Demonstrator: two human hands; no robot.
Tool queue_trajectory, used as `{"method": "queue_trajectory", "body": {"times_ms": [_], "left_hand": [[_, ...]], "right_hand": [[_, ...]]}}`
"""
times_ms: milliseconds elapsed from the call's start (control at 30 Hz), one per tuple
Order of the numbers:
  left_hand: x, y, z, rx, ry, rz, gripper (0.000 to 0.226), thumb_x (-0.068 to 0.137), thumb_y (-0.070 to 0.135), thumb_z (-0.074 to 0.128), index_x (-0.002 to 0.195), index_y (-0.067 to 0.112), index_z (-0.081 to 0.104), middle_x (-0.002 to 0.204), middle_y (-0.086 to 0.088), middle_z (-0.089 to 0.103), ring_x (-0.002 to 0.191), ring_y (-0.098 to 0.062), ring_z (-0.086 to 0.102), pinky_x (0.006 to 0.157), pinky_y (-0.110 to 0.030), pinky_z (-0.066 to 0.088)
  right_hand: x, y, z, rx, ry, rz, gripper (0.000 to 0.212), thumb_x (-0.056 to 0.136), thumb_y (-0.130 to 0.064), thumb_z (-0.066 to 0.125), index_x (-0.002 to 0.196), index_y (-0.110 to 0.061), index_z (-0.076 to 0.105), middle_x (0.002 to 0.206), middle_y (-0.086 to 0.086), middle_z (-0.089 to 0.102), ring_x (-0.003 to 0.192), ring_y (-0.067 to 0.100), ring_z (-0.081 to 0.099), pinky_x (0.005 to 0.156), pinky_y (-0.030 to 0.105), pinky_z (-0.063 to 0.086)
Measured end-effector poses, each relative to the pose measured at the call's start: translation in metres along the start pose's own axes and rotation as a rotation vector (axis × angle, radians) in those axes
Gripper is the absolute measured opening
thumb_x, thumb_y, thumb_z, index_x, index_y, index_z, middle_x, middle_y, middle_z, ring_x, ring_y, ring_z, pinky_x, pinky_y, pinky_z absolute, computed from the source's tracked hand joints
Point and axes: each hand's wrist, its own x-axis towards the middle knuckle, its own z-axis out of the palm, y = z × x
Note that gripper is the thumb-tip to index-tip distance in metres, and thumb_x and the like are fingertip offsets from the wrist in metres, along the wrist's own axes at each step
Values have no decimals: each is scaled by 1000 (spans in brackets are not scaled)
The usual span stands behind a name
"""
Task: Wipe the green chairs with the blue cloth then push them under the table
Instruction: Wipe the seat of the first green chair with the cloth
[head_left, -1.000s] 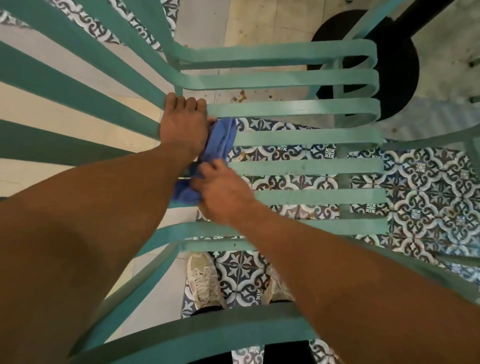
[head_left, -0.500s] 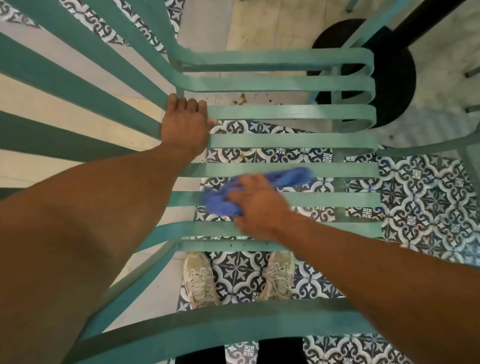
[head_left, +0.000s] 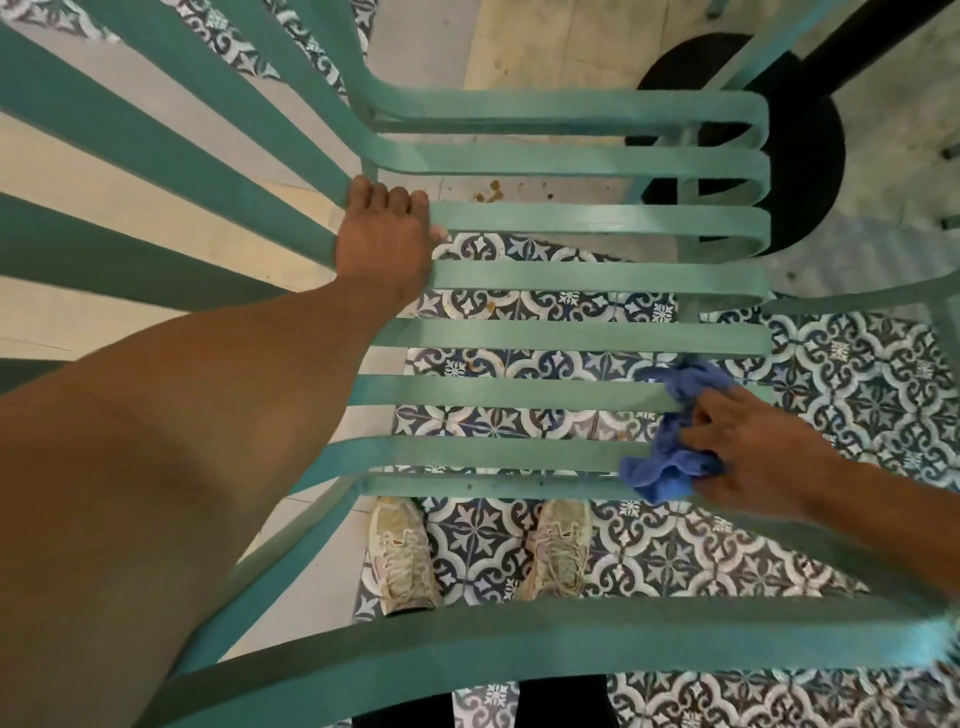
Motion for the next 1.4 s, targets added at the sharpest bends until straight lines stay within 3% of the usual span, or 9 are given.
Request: {"method": "queue_trajectory", "body": {"times_ms": [100,333,500,667,833,967,1167,1267,1400], "left_hand": [[0,0,1,-10,7,3,48,103,41,28,126,4,49,120,-19,59,113,-36,50,111,-45,20],[1,0,3,-16,30,16,51,101,44,27,124,4,49,119,-19,59,113,-36,51,108,-45,21],[0,-1,0,-37,30,9,46,101,41,33,123,3,50,117,-20,60,111,-36,51,109,-46,23],[-1,0,0,-31,5,9,48,102,40,29,127,4,48,119,-19,59,113,-36,50,109,-46,21],[0,0,0,-30,-6,-2,49,102,41,28,130,5,47,122,-18,58,115,-36,48,110,-45,21],[2,0,0,-50,12,-1,46,103,39,31,127,5,48,121,-18,58,115,-36,48,109,-45,22],[-1,-1,-2,-35,18,10,49,103,42,28,126,4,49,119,-20,59,112,-36,50,108,-44,24],[-1,-1,-4,-31,2,3,49,103,42,26,126,5,49,120,-19,59,113,-36,49,109,-45,24],[-2,0,-4,-22,-19,-1,49,103,40,27,131,5,47,123,-18,57,117,-36,48,112,-46,22]], "right_hand": [[26,-33,6,-48,39,-147,16,74,-31,51,89,-33,58,78,-3,63,78,23,57,66,40,52],[182,-185,-12,-166,75,-560,26,85,-31,58,108,-21,67,117,3,57,114,26,46,91,40,45],[99,-60,-11,-73,180,-267,29,73,-40,75,99,-26,72,93,4,60,90,24,54,74,36,53],[5,34,-19,132,242,532,42,74,-47,52,96,-18,73,106,17,59,96,38,57,76,45,55],[110,-62,-9,222,294,116,42,85,-45,61,126,-34,59,137,0,44,122,19,40,91,37,51],[198,-152,-20,320,393,-51,41,79,-20,66,119,-17,63,116,13,50,105,29,44,85,39,46],[138,-43,-25,319,527,259,38,89,-36,59,122,-18,58,109,7,41,100,20,40,85,35,49],[83,19,-16,279,581,597,45,84,-41,50,118,-14,62,110,19,48,98,34,49,78,32,40],[99,12,-9,359,739,923,35,81,-25,47,103,-3,62,106,26,50,94,35,48,75,31,30]]}}
